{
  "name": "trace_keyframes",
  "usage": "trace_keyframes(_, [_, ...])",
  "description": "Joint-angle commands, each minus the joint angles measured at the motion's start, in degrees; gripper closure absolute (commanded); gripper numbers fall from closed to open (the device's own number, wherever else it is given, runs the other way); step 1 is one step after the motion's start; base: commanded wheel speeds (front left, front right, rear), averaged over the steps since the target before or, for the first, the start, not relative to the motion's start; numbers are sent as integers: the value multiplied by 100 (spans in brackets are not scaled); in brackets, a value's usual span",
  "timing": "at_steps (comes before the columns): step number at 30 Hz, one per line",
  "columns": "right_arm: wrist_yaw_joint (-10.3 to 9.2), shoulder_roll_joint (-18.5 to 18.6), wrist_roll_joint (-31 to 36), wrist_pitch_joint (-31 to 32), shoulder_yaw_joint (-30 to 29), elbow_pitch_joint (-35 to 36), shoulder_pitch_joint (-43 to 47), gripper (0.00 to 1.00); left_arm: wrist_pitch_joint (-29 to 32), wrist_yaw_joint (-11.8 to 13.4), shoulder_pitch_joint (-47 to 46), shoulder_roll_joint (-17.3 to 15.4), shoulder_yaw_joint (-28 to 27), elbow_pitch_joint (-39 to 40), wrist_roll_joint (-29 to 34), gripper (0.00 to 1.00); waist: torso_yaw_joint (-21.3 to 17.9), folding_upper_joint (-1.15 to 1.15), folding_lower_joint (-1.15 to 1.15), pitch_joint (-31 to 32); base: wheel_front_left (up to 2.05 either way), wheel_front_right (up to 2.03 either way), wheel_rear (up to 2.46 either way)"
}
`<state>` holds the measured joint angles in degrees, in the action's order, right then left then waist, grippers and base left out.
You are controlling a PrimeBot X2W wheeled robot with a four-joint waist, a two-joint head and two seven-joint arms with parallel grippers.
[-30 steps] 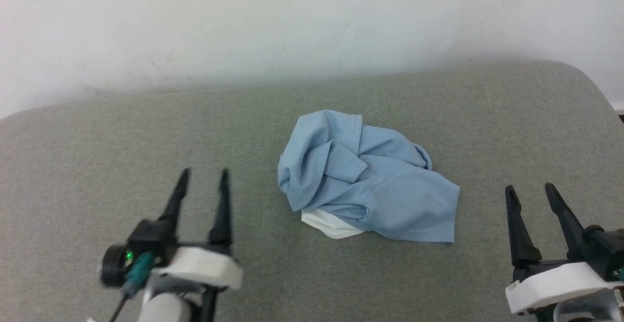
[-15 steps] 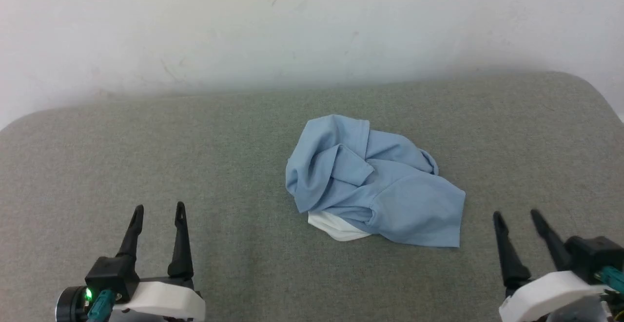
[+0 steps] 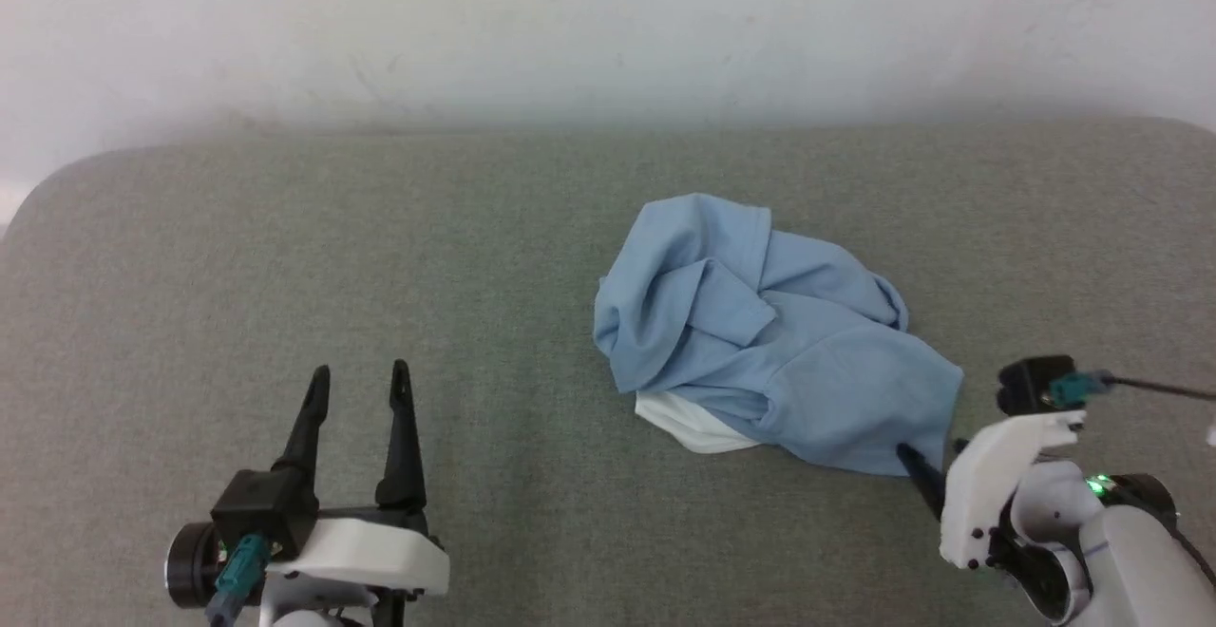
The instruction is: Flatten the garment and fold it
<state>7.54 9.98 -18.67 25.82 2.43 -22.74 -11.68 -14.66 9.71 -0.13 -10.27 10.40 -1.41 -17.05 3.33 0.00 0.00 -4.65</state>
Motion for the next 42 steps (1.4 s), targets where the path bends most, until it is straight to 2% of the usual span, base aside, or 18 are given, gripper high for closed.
trace_keyframes(1, [-5,21,-73,112,87,-120,-112,0,-24,-37,-87,28,3,-26,41,0,97,0,0,-100,0,0,0])
trace_keyframes(5, [-5,71,-480,769,414,-706,-300,0,-30,-87,-135,116,-7,-104,70,0,143,0,0,-106,0,0,0])
trace_keyframes(6, [-5,57,-595,908,471,-778,-302,46,-31,-105,-140,127,-28,-114,76,0,142,0,0,-98,0,0,0])
trace_keyframes(8, [-5,45,-813,1133,576,-827,-288,100,-32,-132,-129,140,-89,-126,92,0,105,0,0,-70,0,0,0])
trace_keyframes(10, [-5,99,-975,1146,657,-684,-285,100,-32,-154,-101,153,-144,-142,114,0,52,0,0,-35,0,0,0])
trace_keyframes(13, [-5,364,-902,650,616,-162,-278,100,-33,-184,-59,162,-208,-163,156,0,-45,0,0,51,0,0,0])
trace_keyframes(16, [-5,578,-676,103,220,577,-114,100,-33,-187,13,159,-265,-157,200,0,-150,0,0,153,0,0,0])
trace_keyframes(20, [-5,584,-312,-20,-718,1697,505,100,-33,-181,132,147,-341,-134,230,0,-282,0,0,278,0,0,0])
trace_keyframes(23, [-5,383,8,150,-1561,2426,1161,100,-33,-182,216,147,-377,-111,243,0,-352,0,0,337,0,0,0])
trace_keyframes(26, [-5,4,200,404,-2352,2838,1856,100,-33,-195,269,147,-397,-105,246,0,-381,0,0,361,0,0,0])
trace_keyframes(29, [-5,-371,290,606,-2959,2810,2463,100,-33,-206,303,142,-416,-122,241,0,-389,0,0,390,0,0,0])
trace_keyframes(32, [-5,-596,285,785,-3235,2474,2894,100,-33,-206,320,138,-428,-149,237,0,-382,0,0,402,0,0,0])
trace_keyframes(33, [-5,-637,248,789,-3251,2344,2976,91,-33,-205,325,139,-429,-163,235,0,-378,0,0,409,0,0,0])
trace_keyframes(34, [-5,-664,197,735,-3234,2242,3017,56,-33,-201,333,138,-434,-176,231,0,-381,0,0,416,0,0,0])
trace_keyframes(35, [-5,-681,165,618,-3191,2184,3030,0,-33,-194,344,138,-438,-194,225,0,-386,0,0,422,0,0,0])
trace_keyframes(42, [-5,-708,97,-1321,-3034,2368,2566,0,-13,-180,398,115,-436,-296,177,0,-427,0,0,486,0,0,0])
